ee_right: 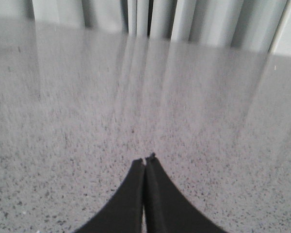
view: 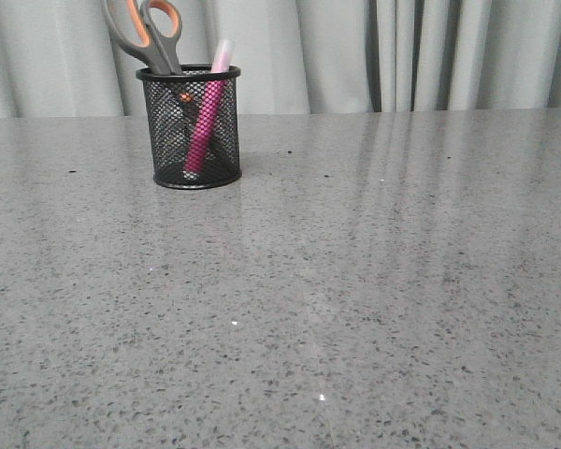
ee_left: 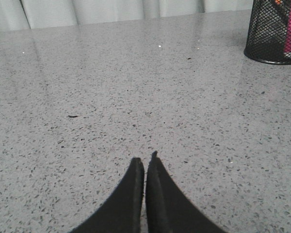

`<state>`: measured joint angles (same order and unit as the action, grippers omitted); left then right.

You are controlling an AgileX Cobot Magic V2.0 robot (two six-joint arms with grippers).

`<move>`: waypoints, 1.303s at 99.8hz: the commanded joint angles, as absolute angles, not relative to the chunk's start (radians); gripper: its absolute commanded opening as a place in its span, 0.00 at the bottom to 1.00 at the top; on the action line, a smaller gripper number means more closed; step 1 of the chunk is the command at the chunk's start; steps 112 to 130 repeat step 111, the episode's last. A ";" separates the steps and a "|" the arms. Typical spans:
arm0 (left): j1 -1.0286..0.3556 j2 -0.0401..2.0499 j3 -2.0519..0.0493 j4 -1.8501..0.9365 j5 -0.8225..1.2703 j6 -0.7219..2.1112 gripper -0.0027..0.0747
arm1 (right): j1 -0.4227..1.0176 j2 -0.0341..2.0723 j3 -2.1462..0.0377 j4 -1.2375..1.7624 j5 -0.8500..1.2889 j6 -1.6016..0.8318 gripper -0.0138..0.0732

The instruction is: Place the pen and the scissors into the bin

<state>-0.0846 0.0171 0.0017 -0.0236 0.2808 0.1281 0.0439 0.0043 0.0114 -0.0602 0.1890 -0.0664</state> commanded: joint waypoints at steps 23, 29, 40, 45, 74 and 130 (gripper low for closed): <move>-0.082 0.033 0.045 -0.024 0.217 0.118 0.01 | 0.038 -0.029 0.024 -0.043 0.307 -0.083 0.10; -0.082 0.033 0.045 -0.024 0.217 0.118 0.01 | 0.038 -0.029 0.024 -0.043 0.304 -0.083 0.10; -0.082 0.033 0.045 -0.024 0.217 0.118 0.01 | 0.038 -0.029 0.024 -0.043 0.295 -0.083 0.10; -0.082 0.033 0.045 -0.024 0.217 0.118 0.01 | 0.038 -0.029 0.024 -0.043 0.295 -0.083 0.10; -0.082 0.033 0.045 -0.024 0.217 0.118 0.01 | 0.038 -0.029 0.024 -0.043 0.295 -0.083 0.10; -0.082 0.033 0.045 -0.024 0.217 0.118 0.01 | 0.038 -0.029 0.024 -0.043 0.295 -0.083 0.10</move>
